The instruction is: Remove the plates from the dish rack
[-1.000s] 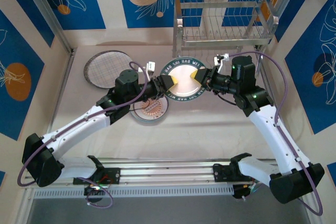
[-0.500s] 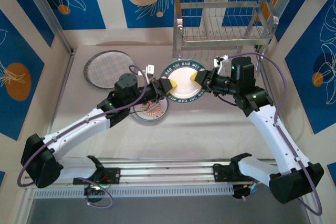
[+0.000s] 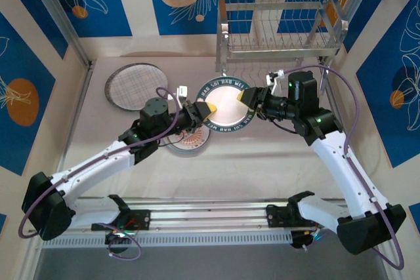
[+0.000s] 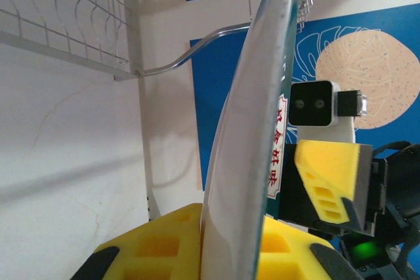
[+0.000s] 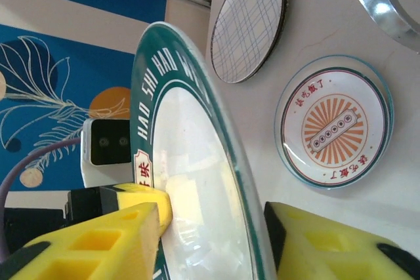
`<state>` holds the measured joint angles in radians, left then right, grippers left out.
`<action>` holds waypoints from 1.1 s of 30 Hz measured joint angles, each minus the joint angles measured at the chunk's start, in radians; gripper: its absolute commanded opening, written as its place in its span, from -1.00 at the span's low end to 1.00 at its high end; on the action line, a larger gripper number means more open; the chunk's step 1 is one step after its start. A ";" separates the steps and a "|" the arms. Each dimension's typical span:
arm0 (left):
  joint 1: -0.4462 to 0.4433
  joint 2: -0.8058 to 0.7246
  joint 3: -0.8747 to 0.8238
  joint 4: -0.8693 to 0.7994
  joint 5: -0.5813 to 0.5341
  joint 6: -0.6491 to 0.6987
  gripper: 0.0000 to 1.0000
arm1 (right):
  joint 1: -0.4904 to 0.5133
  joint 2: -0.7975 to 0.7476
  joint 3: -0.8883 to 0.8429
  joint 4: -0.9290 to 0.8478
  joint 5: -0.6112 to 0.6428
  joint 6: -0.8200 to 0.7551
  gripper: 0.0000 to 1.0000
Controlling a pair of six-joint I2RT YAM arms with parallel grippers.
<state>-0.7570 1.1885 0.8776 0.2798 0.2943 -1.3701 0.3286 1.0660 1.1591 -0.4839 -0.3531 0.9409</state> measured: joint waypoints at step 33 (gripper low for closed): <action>0.107 -0.328 -0.428 -0.040 -0.215 -0.063 -0.77 | 0.348 -0.006 0.009 -0.138 0.471 -0.217 0.23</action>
<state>-0.6498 0.8608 0.4500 0.2398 0.0795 -1.4326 0.6765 1.0599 1.1683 -0.6216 0.1177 0.7238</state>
